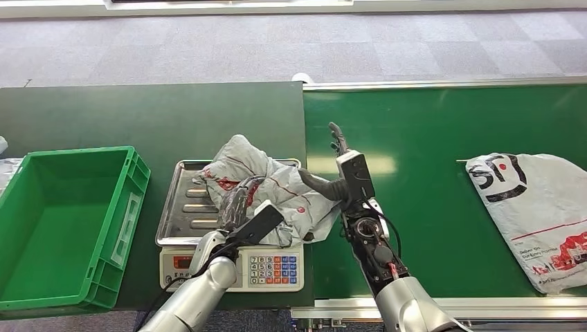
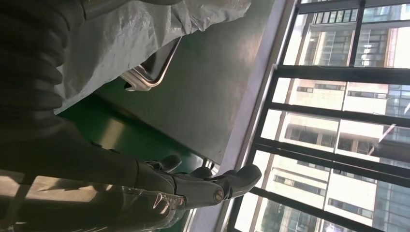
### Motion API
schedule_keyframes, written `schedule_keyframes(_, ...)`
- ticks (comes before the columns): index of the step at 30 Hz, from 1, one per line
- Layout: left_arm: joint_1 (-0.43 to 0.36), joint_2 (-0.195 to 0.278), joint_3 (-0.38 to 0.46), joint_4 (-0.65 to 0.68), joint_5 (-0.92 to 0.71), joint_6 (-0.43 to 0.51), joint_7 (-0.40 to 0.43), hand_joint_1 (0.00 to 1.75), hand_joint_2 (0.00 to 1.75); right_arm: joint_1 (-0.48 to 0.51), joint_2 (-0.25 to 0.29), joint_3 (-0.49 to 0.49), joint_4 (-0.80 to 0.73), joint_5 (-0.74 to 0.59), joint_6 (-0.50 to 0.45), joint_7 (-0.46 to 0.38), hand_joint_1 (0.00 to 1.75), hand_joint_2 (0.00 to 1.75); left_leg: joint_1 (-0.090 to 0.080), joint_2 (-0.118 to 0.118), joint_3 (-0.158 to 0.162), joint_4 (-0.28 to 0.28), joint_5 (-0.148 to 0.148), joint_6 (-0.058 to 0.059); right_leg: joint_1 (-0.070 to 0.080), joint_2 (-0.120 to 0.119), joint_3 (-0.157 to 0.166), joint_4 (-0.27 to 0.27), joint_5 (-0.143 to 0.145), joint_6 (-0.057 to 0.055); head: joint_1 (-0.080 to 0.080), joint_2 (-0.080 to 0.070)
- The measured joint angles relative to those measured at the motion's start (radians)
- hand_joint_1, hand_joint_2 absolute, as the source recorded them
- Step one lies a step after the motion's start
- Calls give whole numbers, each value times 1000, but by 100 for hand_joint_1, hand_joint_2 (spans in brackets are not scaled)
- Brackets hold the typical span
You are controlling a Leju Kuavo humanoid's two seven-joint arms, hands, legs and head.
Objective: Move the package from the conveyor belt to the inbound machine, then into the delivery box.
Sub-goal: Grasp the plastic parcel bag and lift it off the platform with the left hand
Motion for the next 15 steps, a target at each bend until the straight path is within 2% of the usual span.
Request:
schedule_keyframes(9, -6, -7, 50, -3, 48, -33, -69, 171, 175, -10, 11, 0, 18, 13, 6, 2, 0, 175, 0, 0, 0, 0, 0, 0, 0, 0, 0, 0, 0, 0, 0, 0)
schedule_keyframes(15, 0, -9, 63, -20, 63, -38, -78, 175, 175, -11, 15, 0, 18, 26, 14, 15, 0, 175, 0, 0, 0, 0, 0, 0, 0, 0, 0, 0, 0, 0, 0, 0)
